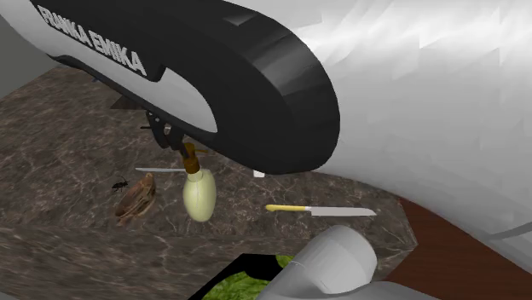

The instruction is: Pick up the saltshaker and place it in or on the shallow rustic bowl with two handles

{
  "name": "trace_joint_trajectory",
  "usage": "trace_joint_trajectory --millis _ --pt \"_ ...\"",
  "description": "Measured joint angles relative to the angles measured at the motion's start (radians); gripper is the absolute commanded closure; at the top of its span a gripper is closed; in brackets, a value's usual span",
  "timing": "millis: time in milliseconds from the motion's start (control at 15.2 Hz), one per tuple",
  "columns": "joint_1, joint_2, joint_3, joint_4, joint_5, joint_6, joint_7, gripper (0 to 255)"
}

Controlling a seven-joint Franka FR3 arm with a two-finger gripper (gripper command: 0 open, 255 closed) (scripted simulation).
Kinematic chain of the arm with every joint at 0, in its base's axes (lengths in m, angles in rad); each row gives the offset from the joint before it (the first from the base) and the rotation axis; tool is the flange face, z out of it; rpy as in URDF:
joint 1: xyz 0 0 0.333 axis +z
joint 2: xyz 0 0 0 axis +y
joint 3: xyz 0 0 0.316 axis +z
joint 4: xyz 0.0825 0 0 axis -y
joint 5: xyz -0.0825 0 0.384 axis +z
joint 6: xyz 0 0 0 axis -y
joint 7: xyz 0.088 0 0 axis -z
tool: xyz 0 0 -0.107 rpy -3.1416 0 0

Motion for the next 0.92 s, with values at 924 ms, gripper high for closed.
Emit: trace_joint_trajectory --millis 924 --pt "-0.061 0.124 -0.194 -0.210 -0.137 0.371 -0.167 0"
